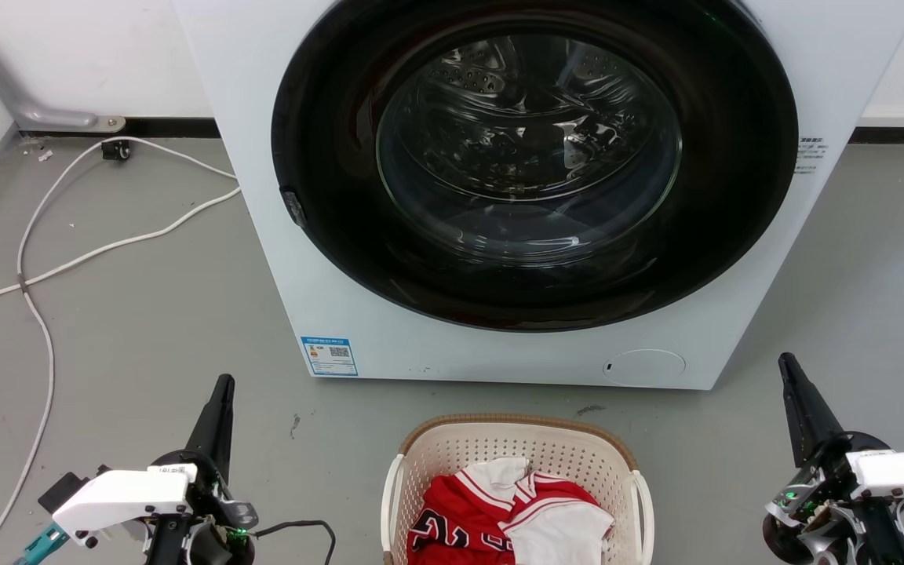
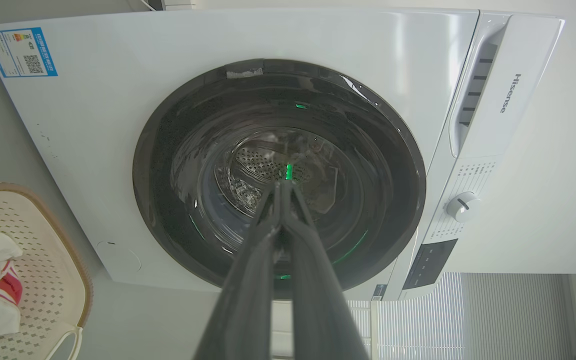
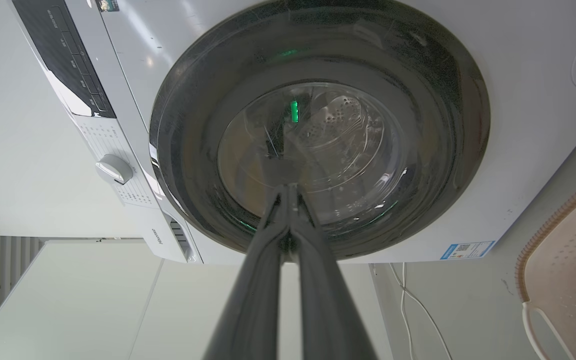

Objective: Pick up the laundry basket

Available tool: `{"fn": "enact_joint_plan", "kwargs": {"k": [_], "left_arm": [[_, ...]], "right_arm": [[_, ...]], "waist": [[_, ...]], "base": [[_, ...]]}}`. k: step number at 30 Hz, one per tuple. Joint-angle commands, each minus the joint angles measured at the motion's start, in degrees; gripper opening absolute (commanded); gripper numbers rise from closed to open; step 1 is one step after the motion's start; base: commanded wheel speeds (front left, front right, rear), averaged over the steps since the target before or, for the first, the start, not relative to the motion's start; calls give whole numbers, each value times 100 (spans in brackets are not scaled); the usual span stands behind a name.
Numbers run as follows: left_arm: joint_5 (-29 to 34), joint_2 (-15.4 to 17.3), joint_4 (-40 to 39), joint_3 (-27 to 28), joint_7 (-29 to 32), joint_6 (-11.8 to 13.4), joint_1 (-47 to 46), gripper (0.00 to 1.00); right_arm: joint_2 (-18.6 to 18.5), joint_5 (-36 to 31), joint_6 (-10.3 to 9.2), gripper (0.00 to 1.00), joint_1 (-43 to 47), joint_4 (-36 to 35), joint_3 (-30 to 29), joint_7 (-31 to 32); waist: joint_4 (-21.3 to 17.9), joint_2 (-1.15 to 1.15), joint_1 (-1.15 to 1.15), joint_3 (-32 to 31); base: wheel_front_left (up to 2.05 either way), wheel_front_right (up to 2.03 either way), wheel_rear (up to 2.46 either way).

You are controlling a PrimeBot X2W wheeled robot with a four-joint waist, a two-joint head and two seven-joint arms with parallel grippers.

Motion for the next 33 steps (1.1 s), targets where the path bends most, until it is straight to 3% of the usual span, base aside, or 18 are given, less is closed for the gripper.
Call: {"fn": "enact_joint_plan", "kwargs": {"k": [1, 33], "left_arm": [[18, -1, 7, 18, 37, -25, -53, 0], [43, -19, 8, 42, 42, -25, -53, 0]], "right_arm": [[13, -22, 0, 0, -65, 6, -7, 15], [16, -28, 0, 0, -66, 6, -11, 16]], "waist": [[0, 0, 0, 0], [0, 0, 0, 0]], "base": [[0, 0, 0], [0, 0, 0]]}}
